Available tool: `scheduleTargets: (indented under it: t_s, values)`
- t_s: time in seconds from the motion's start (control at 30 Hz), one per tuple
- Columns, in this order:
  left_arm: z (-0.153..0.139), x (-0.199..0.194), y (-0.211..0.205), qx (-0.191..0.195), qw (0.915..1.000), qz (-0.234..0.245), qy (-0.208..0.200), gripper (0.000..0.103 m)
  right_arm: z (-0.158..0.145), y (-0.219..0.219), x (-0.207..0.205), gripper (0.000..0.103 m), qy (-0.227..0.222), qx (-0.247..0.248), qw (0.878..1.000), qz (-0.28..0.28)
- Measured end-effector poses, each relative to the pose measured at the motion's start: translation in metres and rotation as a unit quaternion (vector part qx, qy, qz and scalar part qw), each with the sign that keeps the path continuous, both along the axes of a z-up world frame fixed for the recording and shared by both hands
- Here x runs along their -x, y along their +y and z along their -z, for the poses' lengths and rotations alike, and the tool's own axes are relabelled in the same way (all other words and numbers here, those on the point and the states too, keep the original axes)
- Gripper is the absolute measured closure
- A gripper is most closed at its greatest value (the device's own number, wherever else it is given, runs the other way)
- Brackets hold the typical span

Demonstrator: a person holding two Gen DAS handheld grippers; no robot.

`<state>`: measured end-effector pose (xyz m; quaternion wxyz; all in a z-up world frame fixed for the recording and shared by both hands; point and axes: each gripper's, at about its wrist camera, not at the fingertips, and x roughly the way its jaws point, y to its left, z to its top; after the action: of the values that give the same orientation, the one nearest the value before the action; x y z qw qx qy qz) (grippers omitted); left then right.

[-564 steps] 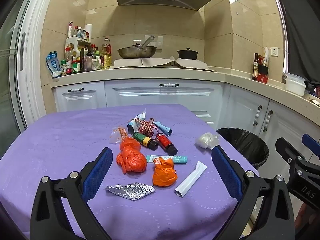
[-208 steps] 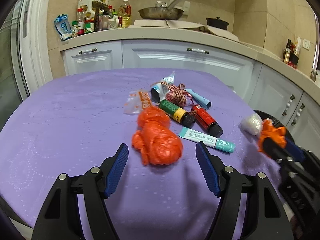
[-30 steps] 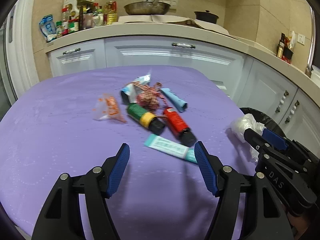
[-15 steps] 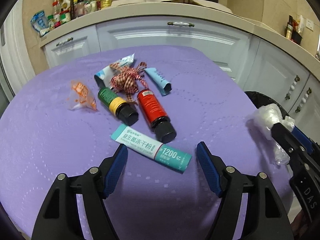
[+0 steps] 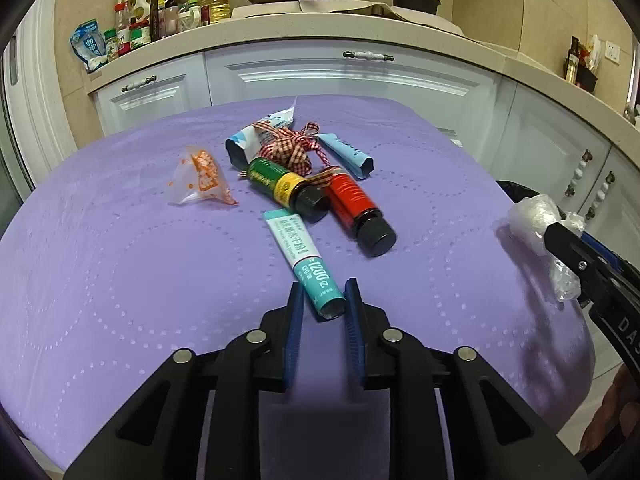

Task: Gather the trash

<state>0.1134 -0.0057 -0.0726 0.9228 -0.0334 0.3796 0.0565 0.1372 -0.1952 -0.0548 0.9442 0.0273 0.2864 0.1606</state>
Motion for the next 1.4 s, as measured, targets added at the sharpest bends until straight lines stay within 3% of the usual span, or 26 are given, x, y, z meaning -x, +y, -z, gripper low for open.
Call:
scheduleTargets:
  t_s: [0.13, 0.2, 0.27, 0.37, 0.43, 0.5, 0.6, 0.97, 1.4]
  values:
    - [-0.001, 0.004, 0.005, 0.015, 0.9999, 0.0, -0.003, 0.079, -0.001, 0.007, 0.004, 0.062, -0.001, 0.004, 1.0, -0.003]
    - [-0.002, 0.004, 0.007, 0.022, 0.9997, -0.006, -0.007, 0.062, -0.001, 0.01, 0.005, 0.062, -0.001, 0.006, 1.0, -0.004]
    - [-0.003, 0.003, 0.009, 0.022, 0.9995, -0.017, -0.016, 0.053, -0.002, 0.012, 0.005, 0.062, -0.002, 0.008, 1.0, -0.005]
    - [-0.003, -0.001, 0.011, 0.03, 0.9992, -0.018, -0.018, 0.052, -0.002, 0.015, 0.005, 0.062, -0.001, 0.01, 1.0, -0.006]
    - [-0.001, -0.004, 0.014, 0.04, 0.9988, -0.021, -0.016, 0.059, -0.002, 0.016, 0.005, 0.062, 0.0, 0.011, 1.0, -0.007]
    - [0.001, -0.005, 0.016, 0.044, 0.9988, -0.02, -0.01, 0.075, -0.002, 0.017, 0.006, 0.062, 0.0, 0.013, 1.0, -0.006]
    - [0.001, -0.004, 0.016, 0.043, 0.9989, -0.012, -0.014, 0.089, -0.002, 0.018, 0.006, 0.062, 0.0, 0.014, 1.0, -0.005]
    - [-0.005, 0.015, 0.028, 0.04, 0.9988, -0.006, -0.027, 0.095, -0.003, 0.023, 0.012, 0.062, -0.003, 0.013, 1.0, -0.012]
    - [-0.037, 0.023, 0.019, 0.042, 0.9965, 0.017, -0.07, 0.096, -0.02, 0.012, 0.021, 0.062, -0.027, 0.015, 1.0, 0.003]
